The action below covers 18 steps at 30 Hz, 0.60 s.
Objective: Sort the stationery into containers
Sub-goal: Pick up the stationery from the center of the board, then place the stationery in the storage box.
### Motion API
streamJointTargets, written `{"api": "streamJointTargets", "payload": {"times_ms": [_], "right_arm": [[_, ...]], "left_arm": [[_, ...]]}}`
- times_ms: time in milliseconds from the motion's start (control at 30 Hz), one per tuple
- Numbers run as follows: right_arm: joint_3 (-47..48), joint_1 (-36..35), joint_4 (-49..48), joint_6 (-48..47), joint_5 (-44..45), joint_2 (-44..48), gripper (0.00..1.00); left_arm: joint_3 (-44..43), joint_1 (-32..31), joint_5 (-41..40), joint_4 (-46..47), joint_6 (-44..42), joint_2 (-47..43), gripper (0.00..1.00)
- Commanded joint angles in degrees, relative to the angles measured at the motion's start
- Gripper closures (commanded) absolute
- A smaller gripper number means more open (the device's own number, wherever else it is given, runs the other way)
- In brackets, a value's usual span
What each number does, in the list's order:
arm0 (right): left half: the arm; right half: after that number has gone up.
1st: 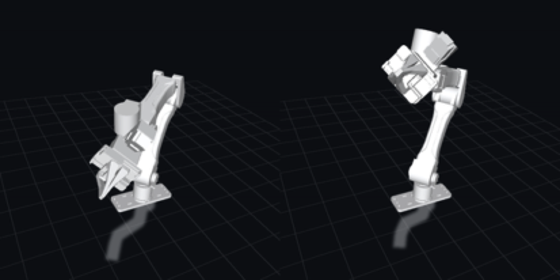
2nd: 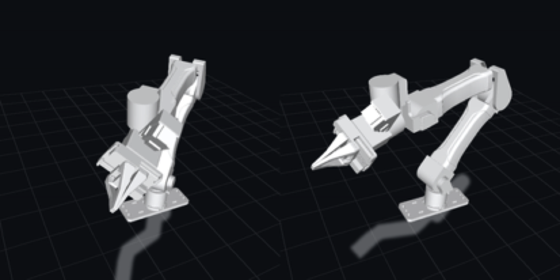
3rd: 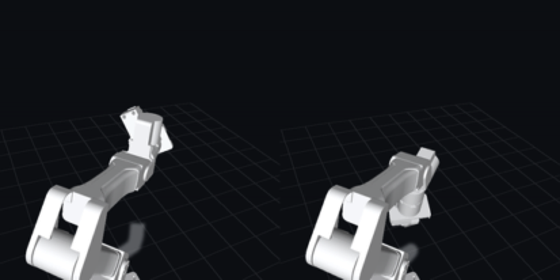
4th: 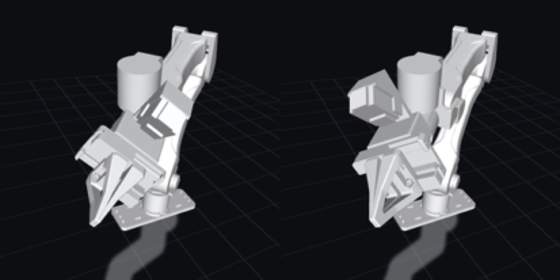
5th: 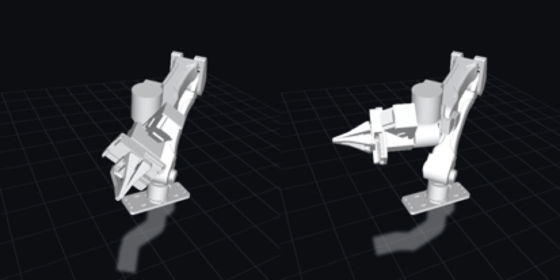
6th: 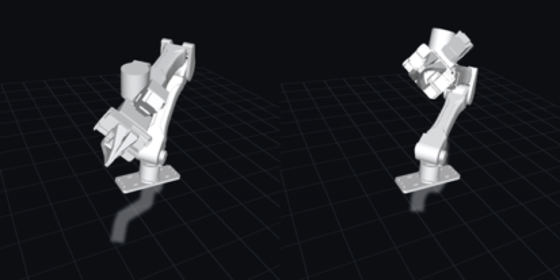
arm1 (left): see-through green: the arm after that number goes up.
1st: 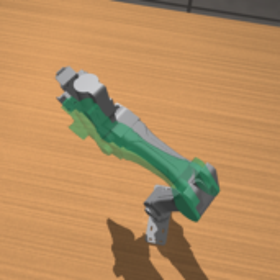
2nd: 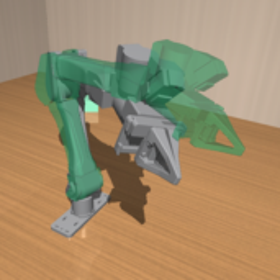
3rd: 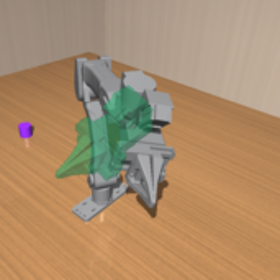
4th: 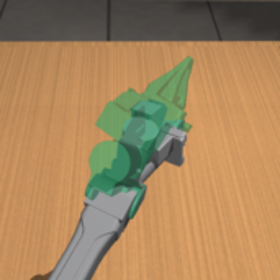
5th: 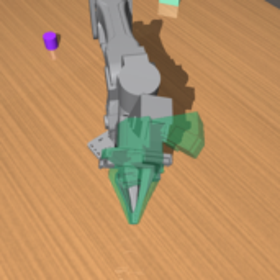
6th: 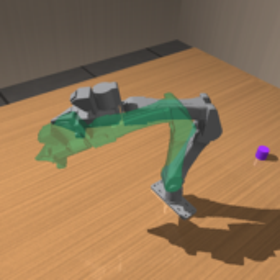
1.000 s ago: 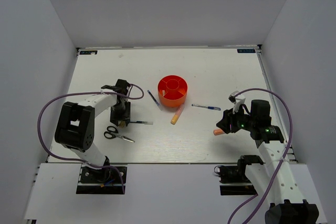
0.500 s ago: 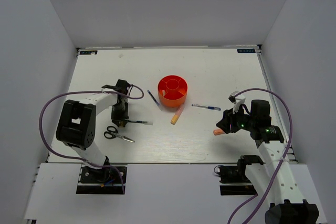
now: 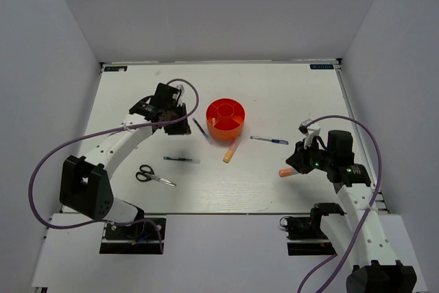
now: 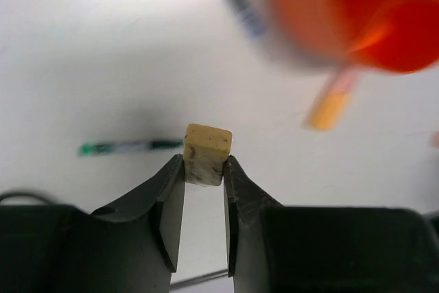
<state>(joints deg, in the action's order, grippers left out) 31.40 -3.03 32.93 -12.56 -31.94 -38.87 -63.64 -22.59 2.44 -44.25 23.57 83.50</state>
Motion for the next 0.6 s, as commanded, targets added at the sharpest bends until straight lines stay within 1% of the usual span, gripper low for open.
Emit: {"api": "streamJointTargets", "payload": {"times_ms": [0, 33, 100, 167, 200, 333, 433, 567], "right_arm": [[1.83, -0.05, -1.02, -0.36, -0.40, -0.24, 0.82], [1.83, -0.05, -1.02, -0.36, -0.23, -0.24, 0.70], [1.74, -0.05, -1.02, -0.45, -0.14, -0.24, 0.63], [1.82, -0.05, -1.02, -0.36, -0.05, -0.24, 0.62], [1.74, -0.14, -0.94, -0.36, -0.14, -0.15, 0.62], [1.91, -0.22, -0.85, -0.63, -0.31, 0.11, 0.62], [1.91, -0.05, -0.67, -0.45, -0.22, 0.11, 0.62], [2.00, -0.05, -0.67, -0.54, -0.22, 0.29, 0.62]], "left_arm": [[-3.51, -1.49, 6.34, 10.02, 7.18, -0.90, 1.00], [-5.08, -1.75, 6.61, 11.10, 7.97, 0.50, 1.00], [-7.80, -2.28, 6.44, 12.86, 10.34, 3.83, 0.97], [-11.23, -2.90, 6.27, 14.01, 11.14, 5.52, 0.95], [-11.86, -3.33, 6.44, 14.97, 12.19, 7.88, 0.94], [-15.89, -3.86, 7.06, 17.70, 13.34, 11.68, 0.91], [-17.91, -4.65, 6.88, 18.15, 13.78, 14.75, 0.91], [-19.24, -5.27, 6.62, 17.97, 13.69, 17.12, 0.89]]}}
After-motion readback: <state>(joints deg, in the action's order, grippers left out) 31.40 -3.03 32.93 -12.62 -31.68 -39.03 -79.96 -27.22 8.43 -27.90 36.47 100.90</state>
